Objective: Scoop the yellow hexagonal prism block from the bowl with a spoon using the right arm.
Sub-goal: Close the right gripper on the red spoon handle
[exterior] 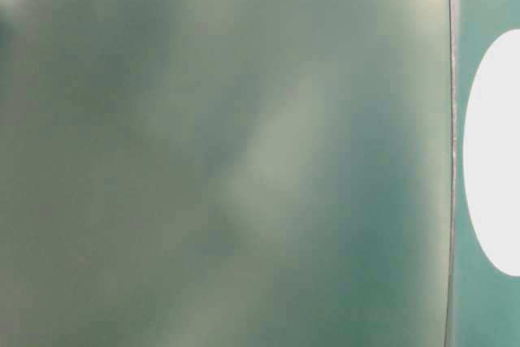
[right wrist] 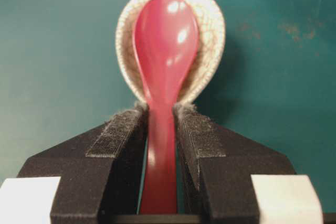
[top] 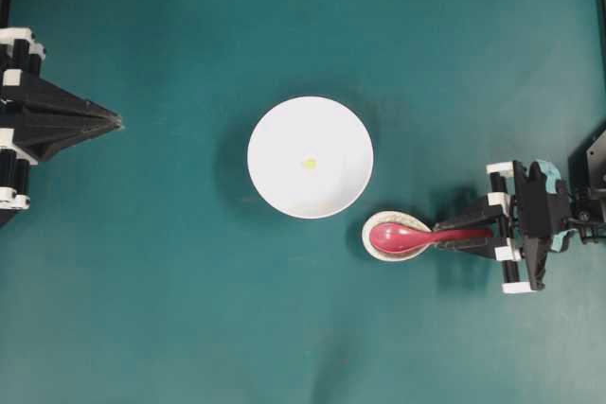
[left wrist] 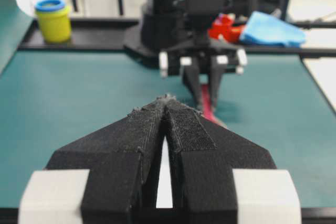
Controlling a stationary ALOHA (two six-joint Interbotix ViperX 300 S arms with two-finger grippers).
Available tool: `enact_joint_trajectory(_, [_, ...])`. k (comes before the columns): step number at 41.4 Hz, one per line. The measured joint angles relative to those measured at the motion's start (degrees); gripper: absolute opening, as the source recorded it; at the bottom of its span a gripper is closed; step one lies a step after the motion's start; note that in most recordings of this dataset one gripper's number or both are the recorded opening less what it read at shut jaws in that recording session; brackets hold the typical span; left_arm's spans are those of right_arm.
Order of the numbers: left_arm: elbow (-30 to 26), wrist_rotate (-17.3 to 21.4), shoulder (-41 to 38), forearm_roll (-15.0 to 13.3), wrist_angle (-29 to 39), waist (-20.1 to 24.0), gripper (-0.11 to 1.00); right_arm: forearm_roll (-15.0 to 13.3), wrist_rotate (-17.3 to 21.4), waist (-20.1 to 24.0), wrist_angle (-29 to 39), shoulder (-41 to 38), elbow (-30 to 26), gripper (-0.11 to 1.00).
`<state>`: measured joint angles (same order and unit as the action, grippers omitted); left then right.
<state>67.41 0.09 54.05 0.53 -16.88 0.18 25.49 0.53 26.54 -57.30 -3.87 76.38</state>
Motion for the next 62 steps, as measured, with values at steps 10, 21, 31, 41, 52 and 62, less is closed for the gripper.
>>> enact_joint_trajectory(10, [0.0,0.0,0.0,0.0,0.6,-0.1,0.01,0.0,2.1,-0.1,0.4,0.1,0.0,0.31])
enact_joint_trajectory(21, [0.0,0.0,0.0,0.0,1.1,-0.1,0.01,0.0,2.3,-0.4,1.1,1.6,0.0,0.40])
enact_joint_trajectory(31, [0.0,-0.1,0.0,0.1,1.2,0.0,0.01,0.3,2.4,-1.6,4.7,3.7,0.0,0.40])
enact_joint_trajectory(41, [0.0,-0.2,0.0,0.1,1.5,-0.1,0.01,0.8,2.5,-1.8,5.6,3.7,-0.2,0.40])
enact_joint_trajectory(52, [0.0,-0.2,0.0,0.1,1.7,-0.1,0.01,0.5,-0.7,-1.8,5.6,3.7,0.4,0.40])
enact_joint_trajectory(62, [0.0,-0.4,0.0,0.0,1.7,-0.1,0.01,-0.4,-2.4,-1.8,5.6,3.7,0.3,0.40])
